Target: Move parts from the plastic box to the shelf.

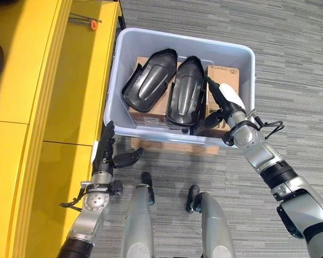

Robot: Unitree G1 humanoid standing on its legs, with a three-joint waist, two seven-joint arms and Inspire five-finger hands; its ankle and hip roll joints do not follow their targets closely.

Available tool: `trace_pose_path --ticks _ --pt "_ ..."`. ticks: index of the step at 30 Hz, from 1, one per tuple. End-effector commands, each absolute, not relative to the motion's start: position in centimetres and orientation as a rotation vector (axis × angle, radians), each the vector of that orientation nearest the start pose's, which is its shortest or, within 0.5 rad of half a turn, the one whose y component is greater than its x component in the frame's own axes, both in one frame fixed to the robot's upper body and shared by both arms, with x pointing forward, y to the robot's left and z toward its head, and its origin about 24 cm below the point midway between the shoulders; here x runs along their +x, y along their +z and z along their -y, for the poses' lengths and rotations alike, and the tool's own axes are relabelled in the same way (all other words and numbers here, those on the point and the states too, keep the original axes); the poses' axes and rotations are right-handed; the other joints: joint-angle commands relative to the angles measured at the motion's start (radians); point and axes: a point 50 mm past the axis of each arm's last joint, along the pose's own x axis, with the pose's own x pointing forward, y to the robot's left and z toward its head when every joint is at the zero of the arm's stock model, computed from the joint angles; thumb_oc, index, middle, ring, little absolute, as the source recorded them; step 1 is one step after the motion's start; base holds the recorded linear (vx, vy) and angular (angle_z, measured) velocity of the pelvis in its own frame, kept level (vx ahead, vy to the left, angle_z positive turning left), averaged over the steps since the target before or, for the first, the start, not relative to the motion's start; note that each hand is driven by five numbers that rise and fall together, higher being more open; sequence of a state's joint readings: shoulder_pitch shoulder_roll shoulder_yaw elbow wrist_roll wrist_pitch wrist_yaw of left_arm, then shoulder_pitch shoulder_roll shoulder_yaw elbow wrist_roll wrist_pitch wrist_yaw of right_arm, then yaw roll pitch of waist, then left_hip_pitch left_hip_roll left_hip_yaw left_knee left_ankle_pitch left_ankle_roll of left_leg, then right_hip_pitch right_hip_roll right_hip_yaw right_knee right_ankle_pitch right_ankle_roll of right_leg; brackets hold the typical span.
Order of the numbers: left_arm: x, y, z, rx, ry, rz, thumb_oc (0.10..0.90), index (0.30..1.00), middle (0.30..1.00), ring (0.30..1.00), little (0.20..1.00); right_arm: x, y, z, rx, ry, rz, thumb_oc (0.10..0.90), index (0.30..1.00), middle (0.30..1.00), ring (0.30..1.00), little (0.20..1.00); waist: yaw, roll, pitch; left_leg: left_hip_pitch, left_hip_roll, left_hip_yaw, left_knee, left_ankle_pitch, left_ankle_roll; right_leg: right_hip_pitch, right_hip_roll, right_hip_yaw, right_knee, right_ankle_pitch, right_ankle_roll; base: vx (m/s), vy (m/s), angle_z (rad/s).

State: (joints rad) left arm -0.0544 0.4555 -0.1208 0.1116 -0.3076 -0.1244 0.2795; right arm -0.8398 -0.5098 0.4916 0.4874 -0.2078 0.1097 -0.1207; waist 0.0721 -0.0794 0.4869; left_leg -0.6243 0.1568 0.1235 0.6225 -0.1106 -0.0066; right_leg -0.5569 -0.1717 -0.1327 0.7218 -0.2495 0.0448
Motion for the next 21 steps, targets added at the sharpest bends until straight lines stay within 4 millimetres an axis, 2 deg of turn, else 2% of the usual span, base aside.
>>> trace_pose_path --ticks 1,12,21 --pt "25.9 5.4 -21.1 0.129 0.152 0.056 0.900 1.000 1.000 1.000 1.000 38.6 22.7 13.8 -0.981 -0.004 0.472 0.900 1.000 1.000 1.000 1.000 0.002 0.025 -0.041 0.080 0.074 -0.059 0.033 -0.118 -0.022 0.001 -0.015 -0.005 -0.096 0.084 0.035 0.00 -0.022 0.06" --pt "25.8 5.6 -21.4 0.125 0.194 0.072 0.900 1.000 1.000 1.000 1.000 39.3 22.2 11.7 -1.023 0.017 0.456 0.900 1.000 1.000 1.000 1.000 0.025 0.030 -0.025 0.052 0.061 -0.088 0.042 -0.113 -0.026 -0.007 -0.027 -0.026 -0.069 0.072 0.033 0.00 -0.009 0.05" --pt "25.7 5.5 -21.6 0.130 0.204 0.064 0.900 1.000 1.000 1.000 1.000 39.5 22.0 11.4 -1.017 0.010 0.442 0.900 1.000 1.000 1.000 1.000 0.042 0.029 -0.008 0.040 0.050 -0.105 0.037 -0.103 -0.024 -0.009 -0.035 -0.036 -0.065 0.074 0.033 -0.01 0.006 0.07"
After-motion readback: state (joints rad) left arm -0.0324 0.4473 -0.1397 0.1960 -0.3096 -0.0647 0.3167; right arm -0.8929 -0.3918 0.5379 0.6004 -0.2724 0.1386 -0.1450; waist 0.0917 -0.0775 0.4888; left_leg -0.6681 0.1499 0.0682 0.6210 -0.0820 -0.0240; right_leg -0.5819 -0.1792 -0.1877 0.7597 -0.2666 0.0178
